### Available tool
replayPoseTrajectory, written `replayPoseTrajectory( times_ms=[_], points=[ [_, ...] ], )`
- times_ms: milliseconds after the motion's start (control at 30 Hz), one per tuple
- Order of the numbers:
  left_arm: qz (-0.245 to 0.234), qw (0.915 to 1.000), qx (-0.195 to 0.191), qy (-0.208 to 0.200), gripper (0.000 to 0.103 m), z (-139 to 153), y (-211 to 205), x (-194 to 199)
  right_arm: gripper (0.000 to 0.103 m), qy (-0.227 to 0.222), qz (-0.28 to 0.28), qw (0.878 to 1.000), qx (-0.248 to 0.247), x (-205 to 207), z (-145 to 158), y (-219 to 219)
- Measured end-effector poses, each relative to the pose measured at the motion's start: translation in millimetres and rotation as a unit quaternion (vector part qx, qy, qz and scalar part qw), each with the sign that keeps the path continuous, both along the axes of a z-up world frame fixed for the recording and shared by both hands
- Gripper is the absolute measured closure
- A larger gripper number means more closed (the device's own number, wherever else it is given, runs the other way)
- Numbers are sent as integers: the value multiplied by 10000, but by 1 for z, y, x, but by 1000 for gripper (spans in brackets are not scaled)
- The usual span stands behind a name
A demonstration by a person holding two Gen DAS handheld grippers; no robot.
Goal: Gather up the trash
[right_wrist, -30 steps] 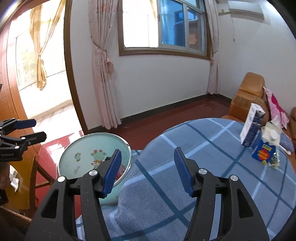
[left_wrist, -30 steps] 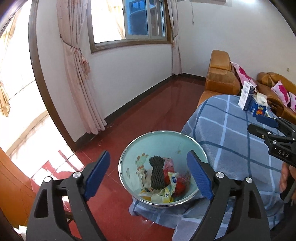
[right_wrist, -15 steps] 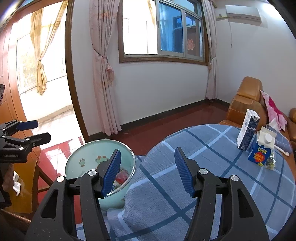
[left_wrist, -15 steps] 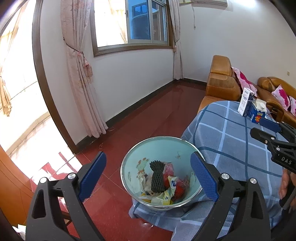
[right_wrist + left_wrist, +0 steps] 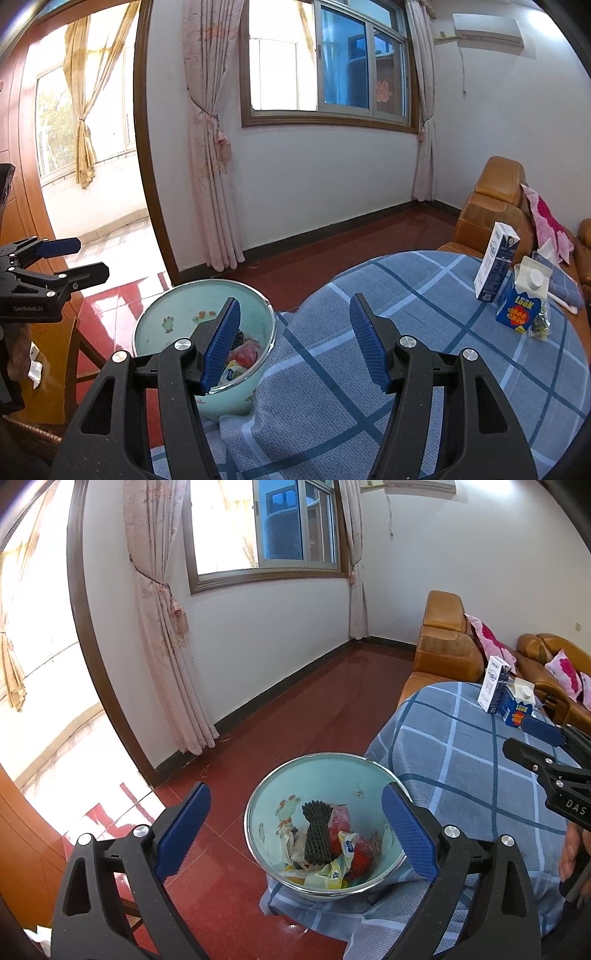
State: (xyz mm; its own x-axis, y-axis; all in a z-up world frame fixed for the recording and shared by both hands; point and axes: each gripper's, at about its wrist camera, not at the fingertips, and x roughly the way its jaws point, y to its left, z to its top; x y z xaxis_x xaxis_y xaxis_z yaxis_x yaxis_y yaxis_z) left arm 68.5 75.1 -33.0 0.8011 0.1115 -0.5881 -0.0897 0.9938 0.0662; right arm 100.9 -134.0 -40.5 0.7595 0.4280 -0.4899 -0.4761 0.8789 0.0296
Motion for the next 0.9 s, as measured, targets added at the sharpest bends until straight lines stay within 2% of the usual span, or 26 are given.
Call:
replayPoseTrajectory(
  times_ms=[900],
  points=[
    [13, 9999, 131, -27, 10, -1, -2, 0, 39, -36, -15, 10000, 16, -4, -1, 3]
  ],
)
